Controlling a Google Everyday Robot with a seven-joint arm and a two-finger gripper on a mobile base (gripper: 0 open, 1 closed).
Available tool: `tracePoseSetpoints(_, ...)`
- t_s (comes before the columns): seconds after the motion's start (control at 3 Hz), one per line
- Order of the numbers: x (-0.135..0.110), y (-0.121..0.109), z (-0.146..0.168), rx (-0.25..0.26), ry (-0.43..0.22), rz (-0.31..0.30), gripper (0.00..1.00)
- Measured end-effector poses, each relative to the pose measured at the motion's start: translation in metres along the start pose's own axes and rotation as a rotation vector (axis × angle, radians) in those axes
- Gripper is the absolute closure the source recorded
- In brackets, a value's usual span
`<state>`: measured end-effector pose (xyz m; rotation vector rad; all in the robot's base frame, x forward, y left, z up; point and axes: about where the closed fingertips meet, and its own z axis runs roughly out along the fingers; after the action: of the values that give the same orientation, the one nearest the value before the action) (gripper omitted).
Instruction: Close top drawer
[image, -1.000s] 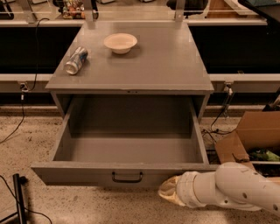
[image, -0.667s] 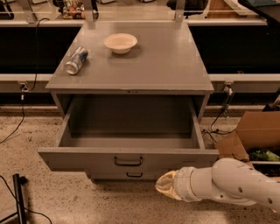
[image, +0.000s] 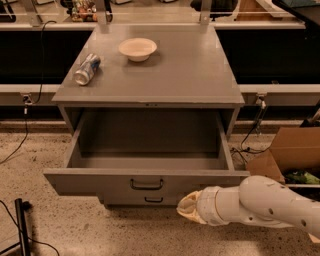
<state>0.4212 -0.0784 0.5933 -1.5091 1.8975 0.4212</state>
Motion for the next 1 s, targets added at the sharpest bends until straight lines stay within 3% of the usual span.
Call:
tracePoseSetpoints(0.67, -0.013, -0.045, 0.015, 0.048, -0.021, -0.069, 1.00)
tracePoseSetpoints(1.0, -0.031, -0.071, 0.029, 0.067, -0.050, -0.124, 1.00)
